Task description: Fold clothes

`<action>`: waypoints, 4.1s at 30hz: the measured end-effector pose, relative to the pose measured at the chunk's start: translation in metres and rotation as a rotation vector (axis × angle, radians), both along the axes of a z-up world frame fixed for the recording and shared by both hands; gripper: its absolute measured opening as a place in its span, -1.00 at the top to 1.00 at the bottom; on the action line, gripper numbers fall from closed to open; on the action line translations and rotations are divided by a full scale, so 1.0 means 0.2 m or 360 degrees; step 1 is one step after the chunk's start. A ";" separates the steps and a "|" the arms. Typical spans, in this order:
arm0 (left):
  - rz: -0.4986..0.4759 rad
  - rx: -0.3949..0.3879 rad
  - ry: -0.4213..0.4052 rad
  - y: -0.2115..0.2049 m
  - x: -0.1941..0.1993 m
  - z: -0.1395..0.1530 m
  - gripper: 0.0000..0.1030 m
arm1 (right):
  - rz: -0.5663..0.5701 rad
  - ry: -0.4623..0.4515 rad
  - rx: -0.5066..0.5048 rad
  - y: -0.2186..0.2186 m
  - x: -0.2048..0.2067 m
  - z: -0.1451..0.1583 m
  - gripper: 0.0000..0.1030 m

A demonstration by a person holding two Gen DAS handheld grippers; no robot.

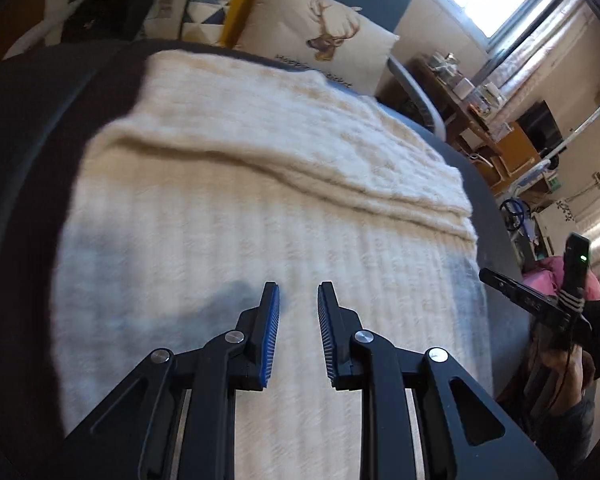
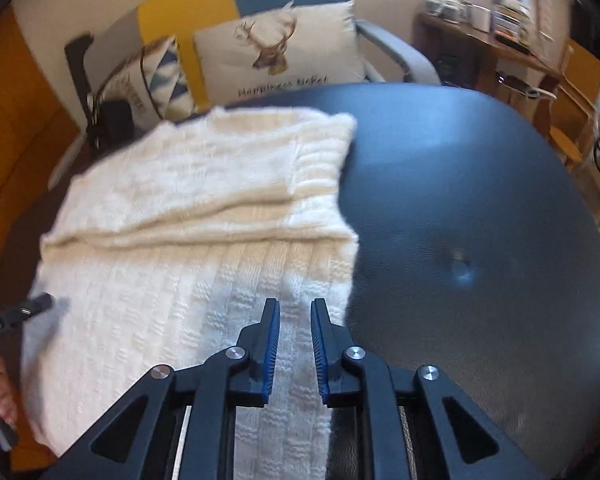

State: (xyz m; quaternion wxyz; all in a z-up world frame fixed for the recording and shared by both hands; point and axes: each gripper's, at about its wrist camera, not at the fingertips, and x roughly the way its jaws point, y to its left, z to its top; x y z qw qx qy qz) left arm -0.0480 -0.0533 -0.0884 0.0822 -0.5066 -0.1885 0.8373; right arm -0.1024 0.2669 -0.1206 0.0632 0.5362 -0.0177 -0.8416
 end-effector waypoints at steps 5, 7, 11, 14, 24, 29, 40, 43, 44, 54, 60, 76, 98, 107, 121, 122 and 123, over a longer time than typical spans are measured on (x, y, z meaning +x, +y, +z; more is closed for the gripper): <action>0.0053 -0.0047 -0.0089 -0.09 0.12 -0.09 0.58 | -0.0126 0.0010 0.0054 0.02 -0.03 0.06 0.73; 0.0060 -0.0043 -0.0089 -0.12 0.17 -0.08 0.58 | -0.0118 0.0045 -0.0063 0.04 0.05 0.13 0.70; 0.0072 -0.0035 -0.0090 -0.18 0.29 -0.07 0.58 | 0.0098 0.0009 -0.0336 -0.03 0.26 0.17 0.59; 0.0081 -0.0028 -0.0091 -0.23 0.38 -0.07 0.58 | 0.0247 -0.0083 -0.0347 -0.15 0.41 0.11 0.58; 0.0186 0.0168 -0.0101 -0.44 0.74 -0.07 0.58 | 0.0277 -0.0094 -0.0289 -0.25 0.59 0.13 0.55; 0.0178 0.0143 -0.0118 -0.47 0.86 -0.10 0.58 | 0.0553 -0.0118 -0.0351 -0.49 0.69 0.13 0.55; 0.0041 0.0117 0.0125 -0.34 0.83 0.02 0.58 | 0.0565 -0.0103 -0.0236 -0.60 0.69 0.13 0.55; -0.0077 -0.0066 0.0122 -0.22 0.68 0.01 0.58 | 0.0584 -0.0103 -0.0127 -0.63 0.65 0.09 0.52; -0.0119 -0.0120 0.0039 -0.19 0.63 -0.05 0.58 | 0.0594 -0.0117 -0.0077 -0.65 0.63 0.07 0.52; -0.0075 0.0045 0.0031 -0.23 0.65 -0.03 0.61 | 0.0411 -0.0188 -0.0170 -0.34 0.65 0.01 0.52; -0.0101 -0.0072 -0.0074 -0.21 0.62 -0.07 0.61 | 0.0275 -0.0232 -0.0051 -0.15 0.71 0.02 0.53; -0.0192 0.0013 -0.0023 -0.07 0.52 -0.02 0.60 | 0.0095 -0.0138 -0.0312 0.09 0.88 0.13 0.52; -0.0155 -0.0244 0.0000 -0.17 -0.08 -0.10 0.33 | 0.0414 -0.0237 0.0176 -0.44 0.06 -0.02 0.48; -0.0137 -0.0135 0.0179 -0.20 -0.39 0.06 0.33 | 0.0489 0.0116 -0.0152 -0.62 -0.12 0.24 0.44; -0.0173 -0.0108 0.0246 -0.09 -0.80 0.11 0.25 | 0.0405 0.0133 -0.0248 -0.60 -0.73 0.27 0.44; -0.0170 -0.0139 0.0218 -0.07 -0.88 0.09 0.25 | 0.0387 0.0130 -0.0220 -0.62 -0.80 0.25 0.44; -0.0173 -0.0155 0.0188 -0.05 -0.95 0.07 0.25 | 0.0345 0.0096 -0.0231 -0.60 -0.87 0.21 0.44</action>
